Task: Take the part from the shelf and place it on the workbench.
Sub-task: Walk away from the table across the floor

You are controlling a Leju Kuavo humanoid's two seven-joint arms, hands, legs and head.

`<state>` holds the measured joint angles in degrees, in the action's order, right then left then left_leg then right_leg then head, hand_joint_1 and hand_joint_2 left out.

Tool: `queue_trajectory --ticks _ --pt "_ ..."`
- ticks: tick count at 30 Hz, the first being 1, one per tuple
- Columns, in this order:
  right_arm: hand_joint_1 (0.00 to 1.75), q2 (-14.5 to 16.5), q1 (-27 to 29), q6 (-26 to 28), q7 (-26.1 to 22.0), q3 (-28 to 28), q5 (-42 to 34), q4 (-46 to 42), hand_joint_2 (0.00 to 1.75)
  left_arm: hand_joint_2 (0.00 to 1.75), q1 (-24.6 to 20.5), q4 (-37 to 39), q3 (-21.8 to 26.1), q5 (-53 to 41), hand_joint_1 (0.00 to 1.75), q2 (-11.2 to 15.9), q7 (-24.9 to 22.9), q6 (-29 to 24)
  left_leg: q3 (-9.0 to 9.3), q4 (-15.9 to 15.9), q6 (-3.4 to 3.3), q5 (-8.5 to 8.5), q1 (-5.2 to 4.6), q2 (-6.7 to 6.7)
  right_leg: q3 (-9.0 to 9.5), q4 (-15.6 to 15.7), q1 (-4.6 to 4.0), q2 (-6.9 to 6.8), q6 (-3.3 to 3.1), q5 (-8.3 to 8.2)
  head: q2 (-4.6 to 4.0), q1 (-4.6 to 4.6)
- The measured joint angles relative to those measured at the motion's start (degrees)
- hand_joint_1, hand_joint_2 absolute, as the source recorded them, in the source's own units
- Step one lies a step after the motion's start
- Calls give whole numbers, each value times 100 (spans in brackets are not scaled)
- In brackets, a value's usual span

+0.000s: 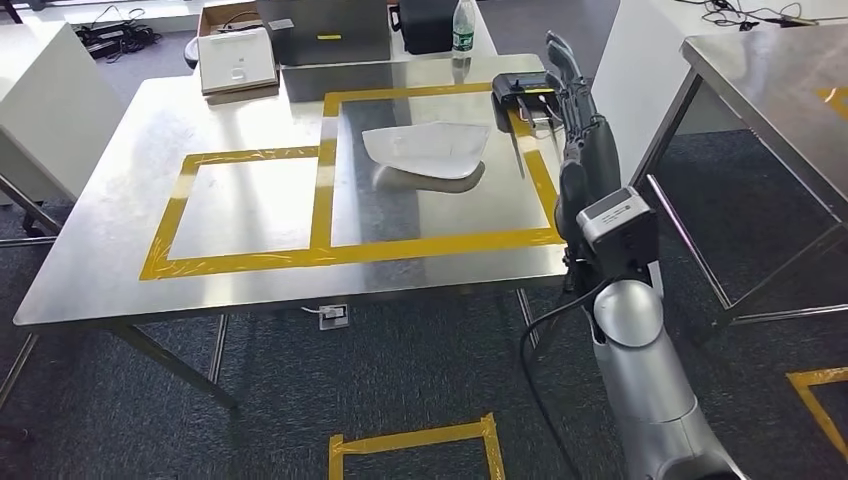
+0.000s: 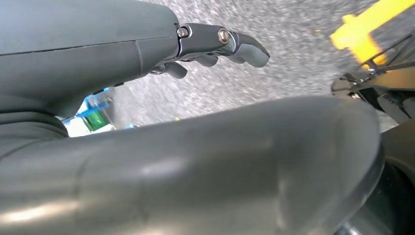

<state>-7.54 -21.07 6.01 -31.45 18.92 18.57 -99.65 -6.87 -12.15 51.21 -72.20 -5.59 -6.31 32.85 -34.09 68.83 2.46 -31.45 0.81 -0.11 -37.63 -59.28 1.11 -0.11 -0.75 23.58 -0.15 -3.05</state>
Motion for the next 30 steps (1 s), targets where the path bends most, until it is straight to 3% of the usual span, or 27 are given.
queue_trajectory --ticks 1,3,6,7,8,10,11,12,13,15,17,19,21,22,24,26,27,29,30 --pt "0 -1 4 45 -24 7 10 1 0 0 -1 -1 5 18 0 7 -2 0 285 -405 -19 21 -7 5 -59 -15 1 -1 35 -51 0 -1" --pt "0 -11 -4 102 -74 10 -13 10 0 0 6 1 13 43 0 21 -3 1 579 -917 -99 -47 -31 27 -105 -15 -2 -5 116 -151 0 -1" --pt "0 -59 -22 191 -139 16 -110 70 0 0 34 3 18 31 0 37 -4 1 512 -992 -278 44 -56 20 -120 26 18 -2 238 -240 0 12" --pt "0 -102 -21 246 -163 19 -155 101 0 0 42 3 18 22 0 43 -11 1 463 -1005 -337 109 -56 7 -157 -47 27 1 267 -120 0 9" --pt "0 -159 -19 310 -192 19 -203 132 0 0 49 3 18 13 0 52 -23 1 407 -1018 -385 182 -50 -5 -220 -224 32 4 290 106 0 7" --pt "0 -275 -3 433 -251 20 -296 186 0 0 59 2 18 -6 0 75 -57 1 255 -1010 -439 322 -63 -14 -387 -865 26 7 313 707 0 0" --pt "0 -318 13 474 -275 20 -331 217 0 0 65 2 18 -11 0 81 -68 1 168 -1001 -449 394 -74 -14 -443 -1211 20 7 317 893 0 -1" --pt "0 -351 33 504 -290 21 -354 253 0 0 70 2 18 -11 0 84 -74 1 66 -989 -455 465 -87 -15 -437 -1450 10 7 313 940 0 -1" --pt "0 -372 50 529 -299 22 -367 286 0 0 74 2 19 -7 0 85 -73 1 -32 -973 -455 529 -98 -15 -346 -1522 -2 7 300 866 0 -1" --pt "0 -399 66 570 -307 24 -373 330 0 0 75 2 20 3 0 83 -61 1 -197 -937 -445 635 -115 -18 123 -1073 -36 7 240 602 0 -1" --pt "0 -424 54 603 -305 24 -372 345 0 0 70 2 20 7 0 75 -37 1 -293 -914 -410 726 -130 -18 657 -331 -86 6 153 617 0 2" --pt "0 -464 40 640 -284 25 -367 354 0 0 65 2 20 8 0 69 -22 1 -318 -923 -348 815 -126 -17 837 36 -128 8 88 716 0 -4" --pt "0 -517 42 673 -261 25 -360 362 0 0 68 2 20 6 0 74 -21 1 -334 -950 -277 887 -116 -15 783 101 -119 2 29 625 0 -15" --pt "0 -543 46 687 -255 25 -358 368 0 0 71 2 20 4 0 76 -22 1 -368 -927 -242 837 -113 -9 750 127 -103 -3 -2 557 0 -14" --pt "0 -598 65 726 -259 24 -363 381 0 0 73 7 20 2 0 76 -22 1 -481 -603 -167 407 -89 3 642 174 -67 -13 -55 403 0 -4" --pt "0 -684 122 776 -271 20 -379 393 0 0 68 12 21 1 0 75 -22 1 -590 16 -91 -132 -48 8 490 176 -61 -14 -71 270 0 6" --pt "0 -734 168 802 -275 13 -390 398 0 0 66 13 21 1 0 78 -22 1 -601 284 -60 -236 -26 8 412 171 -56 -18 -63 206 0 7" --pt "0 -834 266 869 -232 -11 -389 406 0 0 61 10 26 13 0 90 -14 1 -426 404 -12 -70 12 6 248 151 -34 -24 -17 81 0 7" --pt "0 -885 315 916 -152 -29 -355 412 0 0 59 9 34 28 0 96 -4 1 -212 207 5 87 30 6 162 131 -16 -25 16 22 0 7"
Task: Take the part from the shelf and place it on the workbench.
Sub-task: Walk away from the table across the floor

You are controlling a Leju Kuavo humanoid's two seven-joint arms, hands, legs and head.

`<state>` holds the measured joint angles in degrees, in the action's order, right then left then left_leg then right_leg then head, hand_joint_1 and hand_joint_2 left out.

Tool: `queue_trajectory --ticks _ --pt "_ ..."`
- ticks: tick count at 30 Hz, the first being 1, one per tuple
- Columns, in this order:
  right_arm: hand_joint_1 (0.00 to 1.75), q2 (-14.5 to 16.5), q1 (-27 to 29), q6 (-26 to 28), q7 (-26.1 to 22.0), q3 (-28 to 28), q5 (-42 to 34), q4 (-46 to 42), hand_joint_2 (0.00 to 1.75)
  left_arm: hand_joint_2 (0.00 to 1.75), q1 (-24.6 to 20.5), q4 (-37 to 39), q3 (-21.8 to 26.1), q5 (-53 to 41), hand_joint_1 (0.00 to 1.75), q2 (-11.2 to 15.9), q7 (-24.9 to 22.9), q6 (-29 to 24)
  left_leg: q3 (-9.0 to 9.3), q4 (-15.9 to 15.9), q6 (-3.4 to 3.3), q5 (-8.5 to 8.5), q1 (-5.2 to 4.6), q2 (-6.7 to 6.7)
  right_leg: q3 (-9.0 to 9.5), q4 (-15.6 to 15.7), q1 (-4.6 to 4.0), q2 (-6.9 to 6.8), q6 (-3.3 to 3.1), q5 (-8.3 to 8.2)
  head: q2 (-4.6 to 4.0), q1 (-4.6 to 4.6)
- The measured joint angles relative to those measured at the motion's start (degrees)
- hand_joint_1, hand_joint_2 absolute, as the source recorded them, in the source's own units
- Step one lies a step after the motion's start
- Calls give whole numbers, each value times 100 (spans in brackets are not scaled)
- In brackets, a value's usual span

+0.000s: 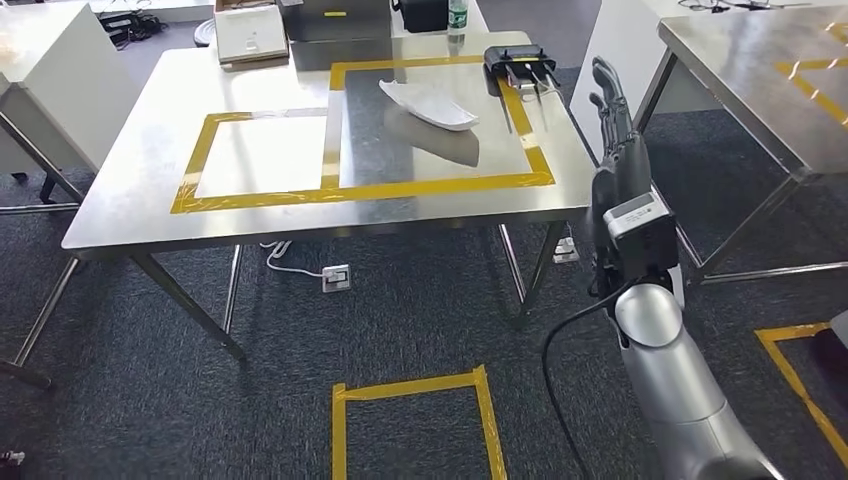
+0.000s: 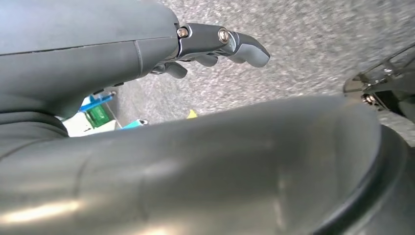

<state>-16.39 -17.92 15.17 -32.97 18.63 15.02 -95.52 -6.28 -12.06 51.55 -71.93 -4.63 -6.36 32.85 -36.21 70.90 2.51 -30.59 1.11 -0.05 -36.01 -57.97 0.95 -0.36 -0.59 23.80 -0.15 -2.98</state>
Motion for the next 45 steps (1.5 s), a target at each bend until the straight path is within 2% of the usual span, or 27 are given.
queue_trajectory --ticks 2,4,6,7,9,11,12,14,16,18,20,22,23,25,27,28,29,31,33,34,37,38,40,42,43,44,45 --pt "0 -121 95 103 271 -60 134 35 0 0 -11 -2 31 52 0 11 34 0 508 -676 -2 48 7 17 -153 -58 23 -2 86 -100 0 -3" --pt "0 -238 194 177 605 -156 362 219 0 0 -16 -4 76 114 0 17 80 0 737 -1104 -90 -83 -23 37 -215 -80 18 -10 182 -197 0 -10" --pt "0 -314 327 217 887 -299 611 630 0 0 -3 -3 133 177 0 20 113 0 683 -1151 -239 -37 -43 33 -219 -36 23 -14 269 -281 0 -10" --pt "0 -335 419 215 974 -399 716 893 0 0 5 -2 164 208 0 20 126 0 645 -1154 -307 20 -42 30 -247 -57 33 -12 303 -224 0 -11" --pt "0 -349 639 165 1083 -642 862 1424 0 0 30 0 221 264 0 23 154 0 525 -1169 -418 160 -41 20 -390 -397 44 -5 346 210 0 -14" --pt "0 -350 826 83 1184 -939 902 2021 0 0 63 0 279 317 0 28 138 0 368 -1164 -476 293 -66 21 -566 -1079 30 4 352 768 0 -19" --pt "0 -348 881 9 1181 -1146 822 2476 0 0 83 1 315 349 0 24 85 0 283 -1158 -495 356 -81 26 -599 -1387 17 10 345 892 0 -19" --pt "0 -331 944 -179 1097 -1684 528 3563 0 0 125 2 395 415 0 8 -58 0 124 -1131 -517 461 -115 45 -434 -1562 -15 19 307 768 0 -25" --pt "0 -305 978 -418 979 -2224 297 4523 0 0 156 2 483 513 0 -11 -150 0 6 -1096 -513 542 -145 62 71 -1013 -70 17 207 548 0 -39" --pt "0 -254 998 -711 889 -2572 237 5255 0 0 157 2 582 635 0 -25 -212 0 -50 -1087 -468 614 -166 46 541 -309 -133 1 100 580 0 -46" --pt "0 -133 1018 -983 998 -2759 276 5939 0 0 141 2 683 716 0 -31 -272 0 -60 -1119 -399 698 -157 14 672 -27 -179 -7 36 621 0 -59" --pt "0 42 1052 -1158 1370 -2841 390 6535 0 0 142 2 761 742 0 -21 -311 0 -80 -1139 -325 739 -154 5 633 40 -170 -5 -18 511 0 -76" --pt "0 148 1061 -1196 1658 -2854 472 6800 0 0 148 2 792 746 0 -16 -309 0 -116 -1067 -290 627 -155 8 597 75 -148 -4 -54 438 0 -73" --pt "0 400 1096 -1171 2336 -2857 657 7232 0 0 160 4 833 739 0 -9 -249 0 -249 -627 -220 131 -137 19 485 114 -108 -10 -102 304 0 -62" --pt "0 634 1185 -1074 3034 -2843 831 7555 0 0 160 4 845 700 0 -5 -116 0 -370 49 -155 -351 -109 18 324 105 -96 -26 -116 191 0 -53" --pt "0 743 1244 -981 3353 -2834 896 7691 0 0 159 4 845 681 0 0 -23 0 -361 270 -130 -407 -98 17 238 92 -90 -41 -107 137 0 -54" --pt "0 826 1311 -855 3649 -2826 940 7816 0 0 158 3 846 667 0 7 72 0 -273 337 -111 -338 -88 16 148 74 -82 -57 -93 84 0 -55" --pt "0 959 1440 -589 4072 -2824 911 8008 0 0 159 2 852 663 0 15 262 0 194 -126 -96 -54 -71 20 -24 18 -63 -75 -53 -10 0 -54" --pt "0 1045 1535 -347 4325 -2886 699 8124 0 0 154 1 858 619 0 14 440 0 775 -908 -120 -67 -77 37 -144 -32 -60 -69 5 -98 0 -55" --pt "0 1079 1564 -217 4432 -2950 548 8166 0 0 153 1 858 568 0 6 501 0 928 -1171 -150 -141 -87 48 -167 -40 -61 -60 40 -144 0 -53" --pt "0 1209 1628 141 4656 -3277 61 8280 0 0 156 6 804 320 0 -32 431 0 907 -1325 -285 -130 -111 41 -185 -9 -47 -26 140 -277 0 -24" --pt "0 1260 1657 178 4702 -3409 -102 8312 0 0 156 7 768 235 0 -46 348 0 869 -1324 -337 -79 -106 28 -211 -60 -38 -13 173 -201 1 -24" --pt "0 1346 1710 95 4736 -3650 -327 8360 0 0 160 8 705 116 0 -65 187 0 769 -1332 -419 30 -91 -2 -336 -451 -21 6 230 243 1 -38" --pt "0 1411 1731 -117 4665 -3807 -373 8388 0 0 163 5 664 86 0 -67 97 0 635 -1317 -449 145 -104 -26 -513 -1200 -14 10 266 816 0 -51" --pt "0 1433 1730 -227 4597 -3842 -346 8397 0 0 162 5 652 99 0 -67 84 0 560 -1304 -450 202 -111 -37 -556 -1519 -14 11 273 964 0 -51" --pt "0 1447 1730 -327 4494 -3860 -309 8404 0 0 161 4 643 112 0 -68 74 0 476 -1285 -445 260 -115 -46 -519 -1696 -14 12 273 986 0 -51" --pt "0 1460 1733 -400 4364 -3870 -269 8410 0 0 160 4 635 117 0 -68 63 0 389 -1264 -437 312 -116 -50 -380 -1658 -15 13 265 886 0 -51"
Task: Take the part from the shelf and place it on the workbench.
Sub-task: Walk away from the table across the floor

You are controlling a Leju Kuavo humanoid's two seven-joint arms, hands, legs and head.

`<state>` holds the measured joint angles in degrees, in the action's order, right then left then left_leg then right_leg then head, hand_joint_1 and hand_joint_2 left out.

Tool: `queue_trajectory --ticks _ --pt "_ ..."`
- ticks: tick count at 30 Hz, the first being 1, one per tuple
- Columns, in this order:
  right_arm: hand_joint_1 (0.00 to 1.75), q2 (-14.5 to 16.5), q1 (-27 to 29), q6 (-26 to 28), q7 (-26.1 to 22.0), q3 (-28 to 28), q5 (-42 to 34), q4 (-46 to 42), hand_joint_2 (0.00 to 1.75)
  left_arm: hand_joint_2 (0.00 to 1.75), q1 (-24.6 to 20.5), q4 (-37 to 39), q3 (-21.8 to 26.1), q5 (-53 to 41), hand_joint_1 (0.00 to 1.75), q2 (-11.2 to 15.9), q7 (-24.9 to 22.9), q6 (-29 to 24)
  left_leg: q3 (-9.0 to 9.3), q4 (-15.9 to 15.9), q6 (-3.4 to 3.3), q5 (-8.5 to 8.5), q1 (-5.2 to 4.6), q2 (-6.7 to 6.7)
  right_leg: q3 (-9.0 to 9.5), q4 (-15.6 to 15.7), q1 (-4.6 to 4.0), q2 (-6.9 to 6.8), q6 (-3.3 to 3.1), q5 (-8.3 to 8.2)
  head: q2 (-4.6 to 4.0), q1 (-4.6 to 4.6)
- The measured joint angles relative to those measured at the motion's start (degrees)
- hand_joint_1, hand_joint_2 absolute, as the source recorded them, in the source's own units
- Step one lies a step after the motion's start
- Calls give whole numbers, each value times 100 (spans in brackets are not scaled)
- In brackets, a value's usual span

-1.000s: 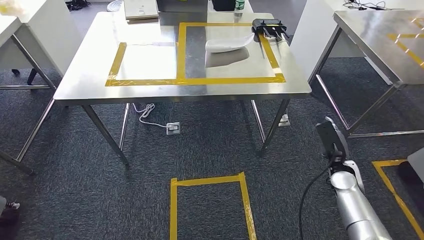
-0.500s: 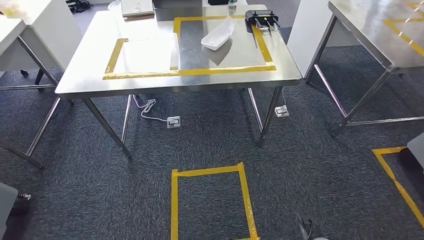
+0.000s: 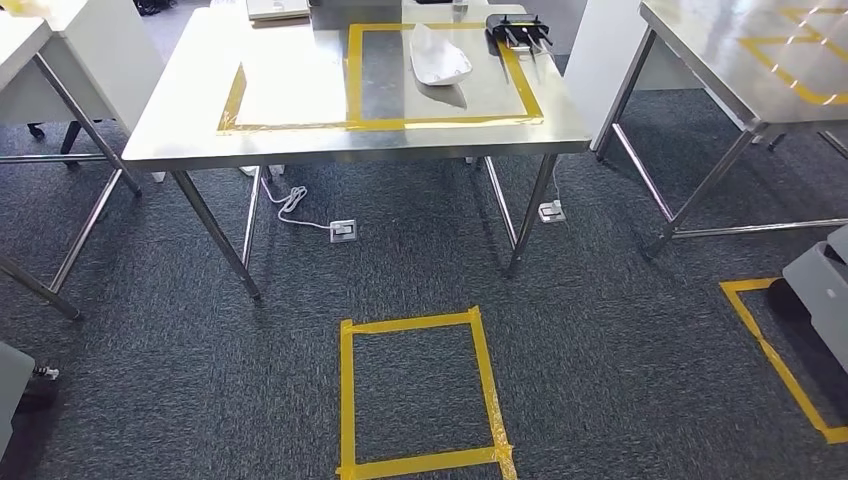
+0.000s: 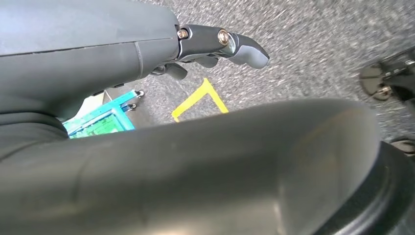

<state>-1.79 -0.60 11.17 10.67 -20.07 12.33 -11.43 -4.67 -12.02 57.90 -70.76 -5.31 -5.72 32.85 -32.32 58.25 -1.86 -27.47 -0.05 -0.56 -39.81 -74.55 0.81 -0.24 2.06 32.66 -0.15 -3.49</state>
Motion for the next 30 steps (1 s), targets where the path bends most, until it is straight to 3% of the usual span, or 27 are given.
queue_trajectory --ticks 2,4,6,8,9,11,13,14,15,16,17,18,19,20,21,23,24,25,28,29,30 --pt "0 16 -1 -120 -449 -10 116 5 0 0 0 0 -11 -15 0 0 -48 0 -144 47 30 82 2 -2 553 657 -2 5 -41 -272 0 -1" --pt "0 21 -22 -202 -854 -13 256 7 0 0 -5 -1 -26 -28 0 3 -84 0 -224 72 86 158 0 -10 1064 1430 -33 20 -108 -265 0 2" --pt "0 20 -37 -221 -997 -13 345 11 0 0 -15 -2 -40 -30 0 8 -81 0 -244 56 160 244 10 -12 1209 1712 -77 31 -170 -191 0 -3" --pt "0 15 -45 -222 -1030 -13 376 17 0 0 -15 -2 -49 -33 0 16 -70 0 -264 46 231 289 15 5 1154 1752 -70 15 -242 -282 0 -9" --pt "0 11 -56 -218 -1019 -13 369 21 0 0 -15 -2 -52 -39 0 21 -66 0 -306 113 259 201 17 18 1109 1776 -56 5 -290 -340 0 0" --pt "0 1 -73 -210 -963 -13 330 28 0 0 -25 1 -64 -50 0 28 -64 0 -453 538 302 -255 33 38 997 1811 -35 -17 -364 -468 0 20" --pt "0 -8 -74 -192 -879 -13 279 32 0 0 -41 1 -78 -47 0 25 -63 0 -601 1239 338 -744 47 40 846 1802 -39 -22 -387 -582 0 30" --pt "0 -10 -74 -174 -820 -15 250 34 0 0 -48 1 -81 -39 0 25 -61 0 -618 1512 351 -814 50 40 761 1791 -41 -27 -379 -640 0 30" --pt "0 -12 -74 -156 -756 -16 229 35 0 0 -55 -1 -83 -32 0 26 -57 0 -579 1654 359 -759 52 40 677 1774 -41 -31 -370 -696 0 31" --pt "0 -14 -74 -138 -684 -18 217 37 0 0 -66 -2 -84 -26 0 26 -52 0 -436 1585 359 -592 55 40 591 1748 -39 -34 -355 -752 0 31" --pt "0 -14 -75 -124 -605 -19 208 38 0 0 -80 -3 -84 -25 0 26 -49 0 -194 1322 352 -419 58 40 506 1715 -36 -36 -335 -803 0 31" --pt "0 -14 -74 -119 -531 -19 210 40 0 0 -101 -5 -85 -25 0 26 -46 0 105 922 341 -357 57 42 433 1680 -39 -37 -309 -848 0 32" --pt "0 -13 -72 -117 -449 -19 219 42 0 0 -125 -7 -87 -25 0 24 -43 0 413 471 318 -374 48 49 369 1645 -42 -40 -277 -895 0 29" --pt "0 -13 -72 -119 -379 -19 232 43 0 0 -147 -7 -88 -26 0 18 -38 0 607 141 293 -444 38 55 328 1625 -47 -41 -246 -944 0 27" --pt "0 -12 -73 -120 -319 -19 244 44 0 0 -164 -6 -91 -26 0 11 -28 0 694 -51 263 -520 21 61 303 1619 -50 -43 -213 -996 0 28" --pt "0 -12 -71 -107 -249 -20 241 54 0 0 -176 -3 -94 -29 0 -10 -14 0 640 -102 176 -480 8 52 276 1620 -34 -38 -147 -1076 0 35" --pt "0 -10 -65 -86 -240 -23 216 60 0 0 -176 -2 -96 -39 0 -18 -21 0 595 -99 123 -433 9 41 247 1575 -22 -29 -109 -1008 0 39" --pt "0 -7 -55 -59 -245 -32 182 66 0 0 -174 -2 -97 -56 0 -26 -45 0 542 -101 68 -375 16 26 201 1447 -10 -21 -73 -833 0 37" --pt "0 4 -48 19 -268 -87 99 72 0 0 -158 -2 -104 -118 0 -34 -166 0 321 -86 -6 -192 13 -3 -10 514 5 -11 1 12 0 28" --pt "0 5 -52 32 -256 -102 101 72 0 0 -151 -1 -107 -135 0 -38 -191 0 239 -69 -4 -132 9 -9 -38 200 4 -10 9 136 0 29" --pt "0 5 -55 37 -234 -111 123 72 0 0 -144 -1 -114 -151 0 -43 -201 0 150 -44 1 -73 5 -13 3 26 3 -9 9 107 0 29"
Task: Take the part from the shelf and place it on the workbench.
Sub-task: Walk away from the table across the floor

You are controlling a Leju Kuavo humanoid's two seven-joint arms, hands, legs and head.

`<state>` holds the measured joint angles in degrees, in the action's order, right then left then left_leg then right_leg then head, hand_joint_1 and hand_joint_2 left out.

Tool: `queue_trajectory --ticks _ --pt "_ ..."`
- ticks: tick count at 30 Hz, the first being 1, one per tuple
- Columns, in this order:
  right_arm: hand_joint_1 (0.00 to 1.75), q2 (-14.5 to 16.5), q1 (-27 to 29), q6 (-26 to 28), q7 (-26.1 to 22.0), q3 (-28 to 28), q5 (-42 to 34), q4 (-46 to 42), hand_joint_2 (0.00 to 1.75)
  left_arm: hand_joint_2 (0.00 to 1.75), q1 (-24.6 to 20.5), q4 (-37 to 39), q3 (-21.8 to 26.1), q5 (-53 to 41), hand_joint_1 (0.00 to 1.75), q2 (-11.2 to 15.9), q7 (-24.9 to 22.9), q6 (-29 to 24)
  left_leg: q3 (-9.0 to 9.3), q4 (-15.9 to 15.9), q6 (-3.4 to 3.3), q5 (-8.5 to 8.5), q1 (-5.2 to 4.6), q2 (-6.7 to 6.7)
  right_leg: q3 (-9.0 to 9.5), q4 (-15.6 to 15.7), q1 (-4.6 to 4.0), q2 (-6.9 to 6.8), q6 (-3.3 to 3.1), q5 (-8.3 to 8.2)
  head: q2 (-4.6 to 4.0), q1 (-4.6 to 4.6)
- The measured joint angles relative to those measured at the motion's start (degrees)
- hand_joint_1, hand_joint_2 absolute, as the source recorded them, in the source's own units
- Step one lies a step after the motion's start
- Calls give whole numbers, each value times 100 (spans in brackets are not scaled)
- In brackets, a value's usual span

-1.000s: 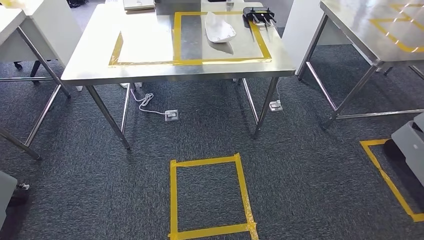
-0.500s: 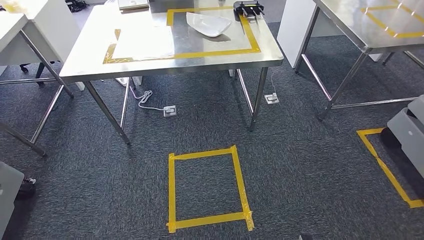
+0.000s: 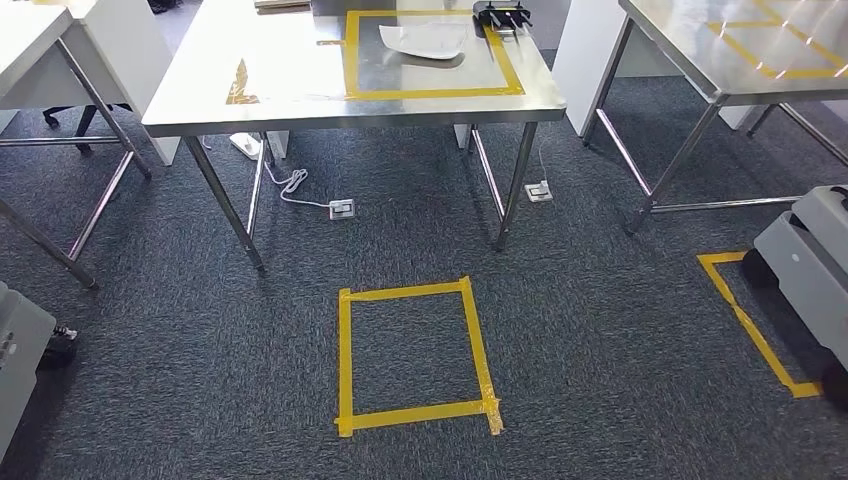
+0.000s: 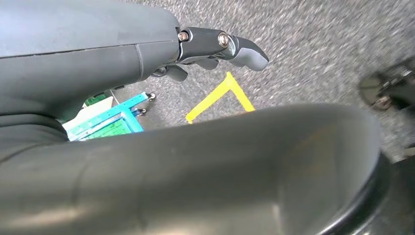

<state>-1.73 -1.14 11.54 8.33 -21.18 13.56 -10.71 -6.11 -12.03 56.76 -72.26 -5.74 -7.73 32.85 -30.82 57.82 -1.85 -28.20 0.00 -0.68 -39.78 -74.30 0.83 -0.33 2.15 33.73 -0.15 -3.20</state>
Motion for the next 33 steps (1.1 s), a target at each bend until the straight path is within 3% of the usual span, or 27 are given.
queue_trajectory --ticks 1,3,5,6,9,10,12,13,14,15,16,18,20,21,23,24,25,26,27,29,30,31,32,33 --pt "0 1 0 -3 26 -4 33 0 0 0 4 1 -11 -18 0 -6 2 0 -95 34 8 57 -1 -1 129 11 -1 1 -8 -142 0 -1" --pt "0 1 -8 -18 65 -4 101 0 0 0 3 1 -39 -43 0 -15 13 0 -277 106 36 157 -1 0 632 593 -7 5 -50 -402 0 -3" --pt "0 1 -25 -35 74 -4 134 0 0 0 -2 1 -59 -44 0 -22 35 0 -384 144 95 248 -8 -2 1131 1367 -37 13 -117 -324 0 0" --pt "0 2 -30 -41 74 -4 143 0 0 0 -6 0 -64 -25 0 -23 61 0 -406 142 131 297 -6 -6 1248 1592 -59 16 -149 -240 0 1" --pt "0 7 -24 -42 -7 -4 150 1 0 0 3 -1 -67 55 0 -11 116 0 -444 139 240 366 8 1 1204 1714 -68 -7 -263 -328 0 2" --pt "0 9 -26 -39 -68 -4 155 2 0 0 12 -1 -67 64 0 -4 97 0 -488 228 271 238 12 16 1147 1732 -56 -20 -316 -395 0 10" --pt "0 14 -32 -41 -189 -4 169 2 0 0 28 1 -67 66 0 10 32 0 -631 706 327 -278 26 44 993 1735 -47 -38 -382 -530 0 29" --pt "0 14 -32 -45 -231 -4 174 2 44 0 34 1 -67 66 0 15 5 0 -708 1059 350 -545 30 49 899 1717 -51 -39 -397 -594 0 37" --pt "0 15 -30 -49 -258 -4 178 2 87 0 40 1 -67 66 0 22 -12 0 -753 1383 368 -701 33 49 800 1694 -55 -41 -392 -657 0 39" --pt "0 15 -29 -52 -276 -4 180 2 131 0 44 0 -66 66 0 31 -22 0 -741 1598 379 -716 34 50 690 1665 -58 -46 -385 -722 0 38" --pt "0 16 -29 -54 -287 -4 180 2 175 0 46 -1 -66 66 0 41 -33 0 -647 1643 382 -602 35 49 575 1632 -59 -52 -373 -785 0 39" --pt "0 17 -32 -55 -315 -4 175 2 175 0 43 -3 -66 63 0 56 -50 0 -206 1221 367 -313 38 49 359 1556 -55 -59 -338 -907 0 39" --pt "0 19 -33 -56 -371 -4 160 1 175 0 27 -5 -66 54 0 63 -56 0 326 451 319 -392 18 56 226 1494 -62 -55 -280 -1022 0 30" --pt "0 19 -35 -56 -407 -4 150 1 175 0 21 -5 -66 48 0 63 -58 0 479 176 278 -481 4 62 201 1488 -65 -53 -244 -1085 0 26" --pt "0 22 -30 -63 -456 -4 135 2 175 0 28 -3 -66 38 0 56 -53 0 463 37 173 -478 -22 63 194 1535 -58 -50 -169 -1218 0 27" --pt "0 24 -25 -68 -454 -4 131 6 131 0 26 0 -66 33 0 47 -40 0 410 23 120 -413 -18 52 167 1539 -46 -42 -130 -1225 0 44" --pt "0 27 -15 -73 -431 -4 127 11 87 0 23 2 -66 30 0 39 -20 0 339 15 70 -339 -11 41 125 1491 -35 -32 -93 -1129 0 46" --pt "0 30 -3 -76 -400 -4 123 17 44 0 22 2 -66 23 0 32 3 -1 247 8 28 -252 1 31 63 1337 -26 -23 -58 -894 0 46" --pt "0 33 1 -79 -363 -4 118 21 0 0 18 1 -67 17 0 31 27 -1 151 9 4 -170 7 25 -2 1075 -16 -16 -29 -559 0 39" --pt "0 39 0 -101 -296 -5 91 22 0 87 24 -1 -68 -1 0 33 51 -1 -45 13 -11 -30 1 23 -105 371 -10 -13 9 -6 0 27" --pt "0 44 -4 -122 -271 -6 70 22 0 131 25 1 -70 -13 0 32 54 0 -140 20 -7 40 -2 20 -110 69 -10 -12 14 43 0 27" --pt "0 51 -4 -149 -252 -8 51 22 0 175 24 2 -72 -32 0 31 54 0 -234 31 -1 106 -3 16 -65 -115 -11 -11 11 -61 0 26" --pt "0 59 -1 -172 -238 -11 38 22 44 175 25 4 -75 -50 0 30 54 0 -330 48 12 180 -3 12 69 -128 -13 -11 1 -264 0 26" --pt "0 67 2 -186 -230 -14 30 22 87 175 25 5 -78 -66 0 28 49 0 -415 67 29 244 -3 9 312 84 -14 -11 -17 -446 0 25"
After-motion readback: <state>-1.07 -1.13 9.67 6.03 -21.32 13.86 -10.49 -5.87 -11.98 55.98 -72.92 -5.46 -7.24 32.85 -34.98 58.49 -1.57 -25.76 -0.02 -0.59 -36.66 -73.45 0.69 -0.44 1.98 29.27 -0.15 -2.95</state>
